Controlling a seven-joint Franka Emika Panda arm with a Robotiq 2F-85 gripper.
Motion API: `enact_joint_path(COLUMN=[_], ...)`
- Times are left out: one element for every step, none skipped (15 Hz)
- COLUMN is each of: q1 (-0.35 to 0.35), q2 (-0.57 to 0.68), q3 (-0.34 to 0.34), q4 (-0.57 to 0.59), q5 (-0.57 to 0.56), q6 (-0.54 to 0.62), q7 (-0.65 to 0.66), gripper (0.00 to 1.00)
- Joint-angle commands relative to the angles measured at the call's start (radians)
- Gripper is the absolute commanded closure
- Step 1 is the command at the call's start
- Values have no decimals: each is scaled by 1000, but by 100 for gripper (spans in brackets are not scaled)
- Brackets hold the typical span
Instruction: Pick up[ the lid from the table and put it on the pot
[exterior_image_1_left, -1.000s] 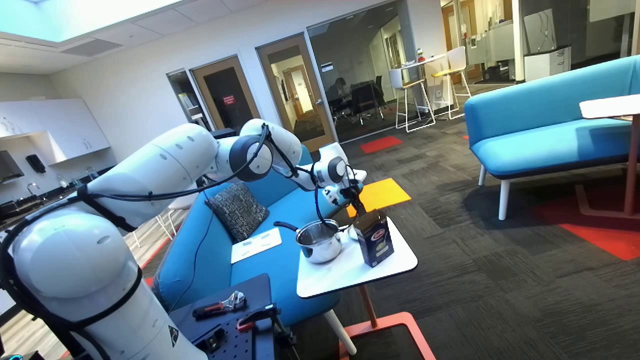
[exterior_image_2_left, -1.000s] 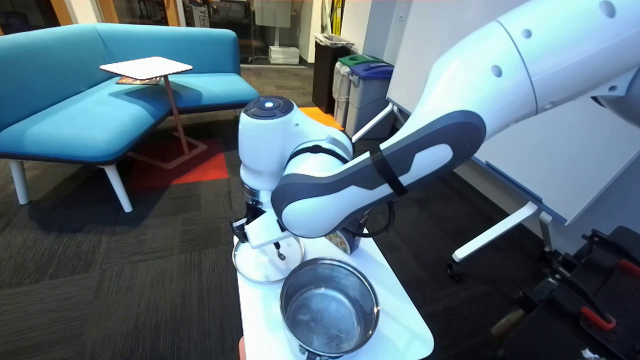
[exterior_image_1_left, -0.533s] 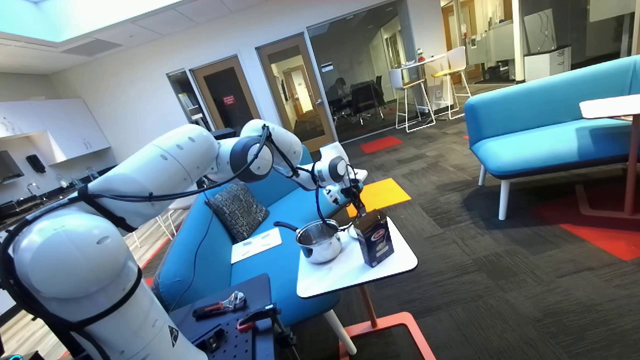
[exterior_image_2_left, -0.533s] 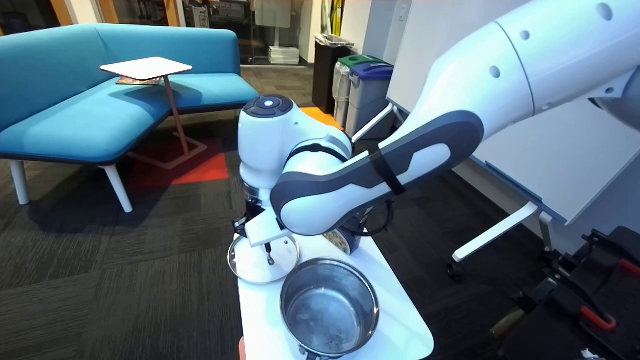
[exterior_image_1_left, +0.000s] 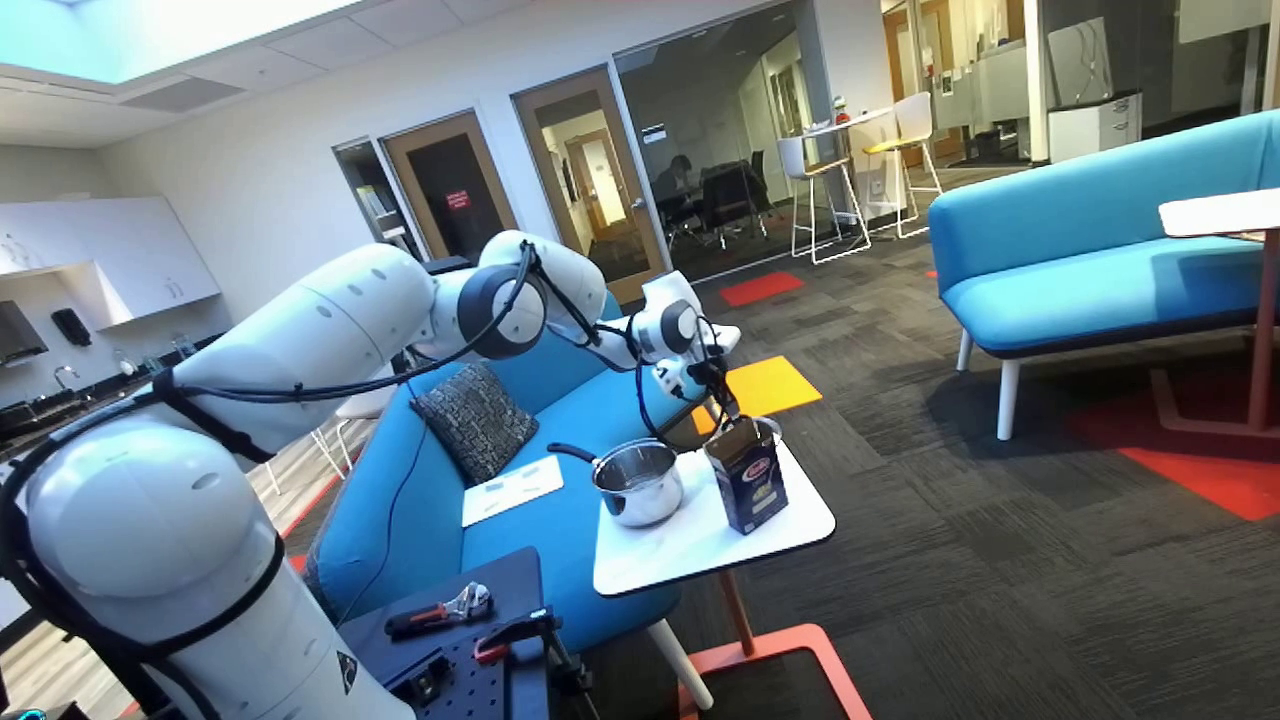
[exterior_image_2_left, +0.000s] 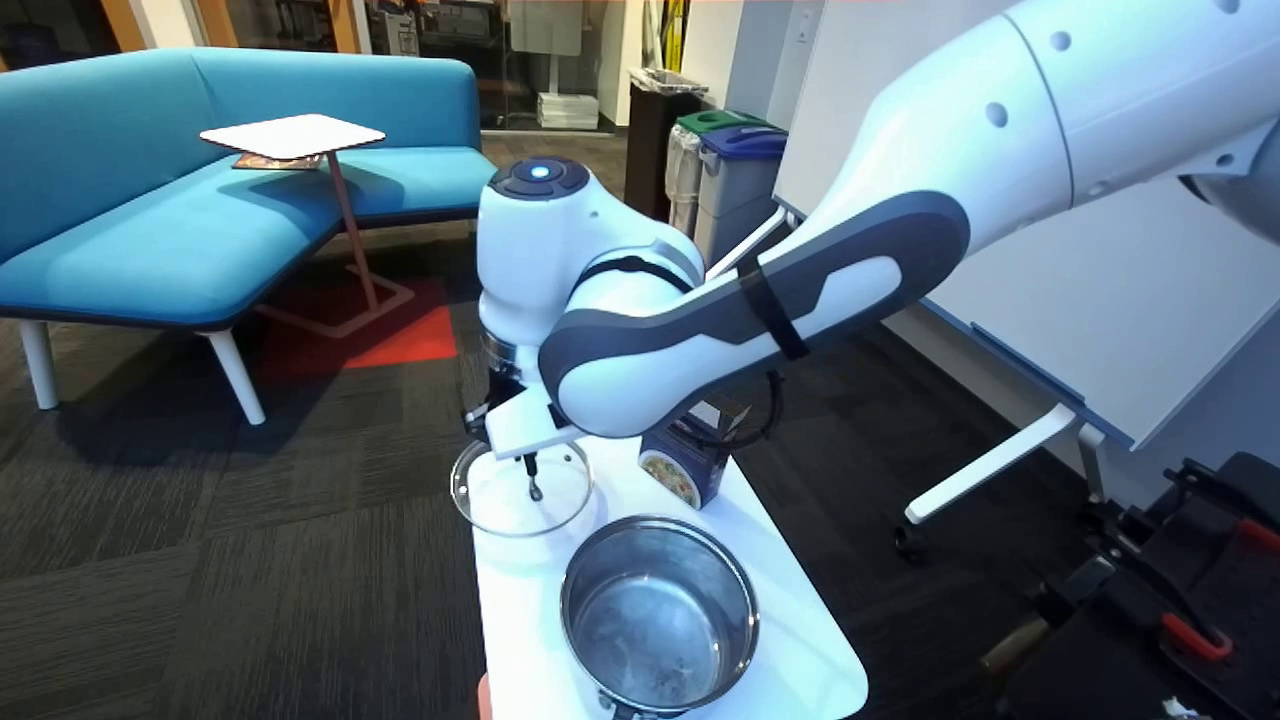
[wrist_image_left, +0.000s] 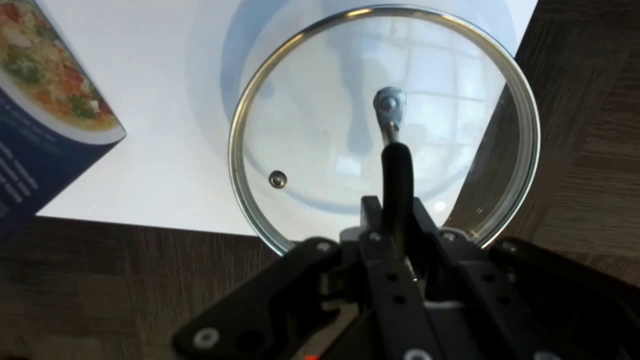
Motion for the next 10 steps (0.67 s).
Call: enact_joint_path(q1=[-19,-25,-30,-32,-32,-25,-21,-13,-5,1], q2=[-119,-149,-176,-205,-237,-273,-301,-339,-377,-418], q3=[3,7,9,12,14,7,4,1,-2,-3], q4=[-70,-89,-105,-125,-148,-178,-202,-242,-286,-338], q5=[12,13,12,11,8,0,-4,-8,-14,-18], q6=[-37,-44,-51,-64,-89,-116,-134,-147,-149,-144], q7=[8,1,-1,-5,-13,-8,-3,5,13,21], gripper=[96,96,96,96,96,96,96,96,96,96])
